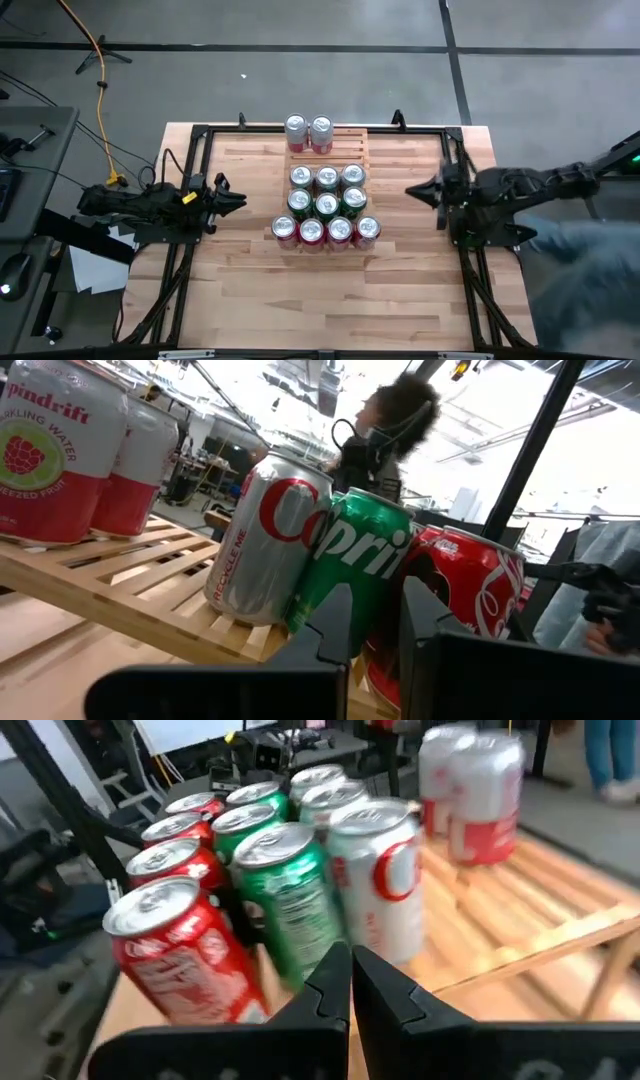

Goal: Place canned beverage on shelf
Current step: Return to Home Position

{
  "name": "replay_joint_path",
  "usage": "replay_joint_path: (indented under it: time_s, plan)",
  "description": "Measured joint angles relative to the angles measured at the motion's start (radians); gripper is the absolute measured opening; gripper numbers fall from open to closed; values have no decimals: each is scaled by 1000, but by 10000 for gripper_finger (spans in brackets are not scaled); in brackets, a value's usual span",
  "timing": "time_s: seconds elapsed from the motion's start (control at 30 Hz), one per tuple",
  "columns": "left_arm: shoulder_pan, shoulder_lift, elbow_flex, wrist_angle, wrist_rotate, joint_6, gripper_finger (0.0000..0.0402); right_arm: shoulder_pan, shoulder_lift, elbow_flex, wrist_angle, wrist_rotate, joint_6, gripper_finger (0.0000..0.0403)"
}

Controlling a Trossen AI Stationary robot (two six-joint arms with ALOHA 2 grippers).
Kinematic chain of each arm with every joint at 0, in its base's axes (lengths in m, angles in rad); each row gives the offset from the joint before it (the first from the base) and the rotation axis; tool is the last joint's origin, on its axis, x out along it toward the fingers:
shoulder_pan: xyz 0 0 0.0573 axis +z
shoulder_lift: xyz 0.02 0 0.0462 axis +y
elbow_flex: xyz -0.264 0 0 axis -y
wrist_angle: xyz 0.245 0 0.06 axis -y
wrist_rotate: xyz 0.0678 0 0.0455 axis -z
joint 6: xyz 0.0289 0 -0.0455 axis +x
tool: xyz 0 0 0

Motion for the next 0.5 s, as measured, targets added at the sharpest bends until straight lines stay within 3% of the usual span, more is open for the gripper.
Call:
replay_joint_path:
  time_s: [0.23,0.5]
  plan:
    - [0,0,0,0,0,0,3,-200,-172,-44,4,-192,-189,0]
    - [0,0,0,0,0,1,3,-240,-306,-363,305,-354,-146,0]
